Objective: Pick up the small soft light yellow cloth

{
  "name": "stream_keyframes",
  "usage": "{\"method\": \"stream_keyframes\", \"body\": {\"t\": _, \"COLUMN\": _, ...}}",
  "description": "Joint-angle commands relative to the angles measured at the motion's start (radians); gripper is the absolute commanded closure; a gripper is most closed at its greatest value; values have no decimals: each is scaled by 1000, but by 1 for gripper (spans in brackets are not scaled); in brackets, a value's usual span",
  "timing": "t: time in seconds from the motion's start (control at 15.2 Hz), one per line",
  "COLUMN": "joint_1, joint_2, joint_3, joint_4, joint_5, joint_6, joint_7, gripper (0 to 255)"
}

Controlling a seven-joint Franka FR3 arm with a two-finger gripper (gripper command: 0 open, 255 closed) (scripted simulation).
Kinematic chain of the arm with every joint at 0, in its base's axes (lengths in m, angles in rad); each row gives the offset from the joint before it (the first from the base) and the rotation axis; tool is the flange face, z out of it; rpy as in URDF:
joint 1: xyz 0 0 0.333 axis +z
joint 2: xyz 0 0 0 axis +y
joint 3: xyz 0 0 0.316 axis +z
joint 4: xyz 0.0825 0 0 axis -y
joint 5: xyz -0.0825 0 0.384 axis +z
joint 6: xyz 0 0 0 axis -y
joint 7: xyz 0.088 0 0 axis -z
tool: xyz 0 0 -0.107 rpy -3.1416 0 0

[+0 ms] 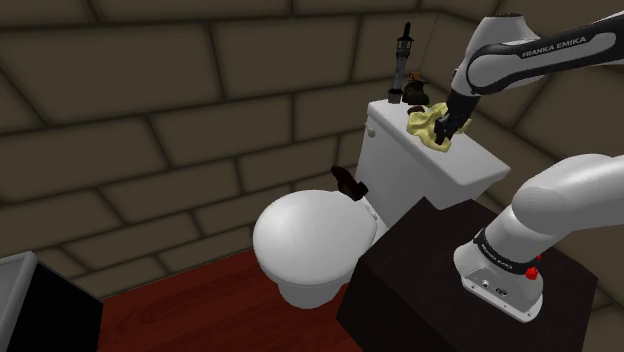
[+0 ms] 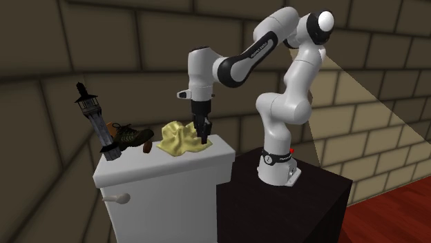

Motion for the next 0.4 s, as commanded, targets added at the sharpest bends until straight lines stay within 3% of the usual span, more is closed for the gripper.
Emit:
{"method": "stream_keyframes", "body": {"t": 0.0, "joint_1": 1, "joint_2": -20, "joint_3": 5, "joint_4": 19, "joint_5": 4, "joint_6": -39, "joint_7": -2, "gripper": 255}}
{"method": "stream_keyframes", "body": {"t": 0.33, "joint_1": 2, "joint_2": -43, "joint_3": 13, "joint_4": 49, "joint_5": 11, "joint_6": -92, "joint_7": -4, "gripper": 255}}
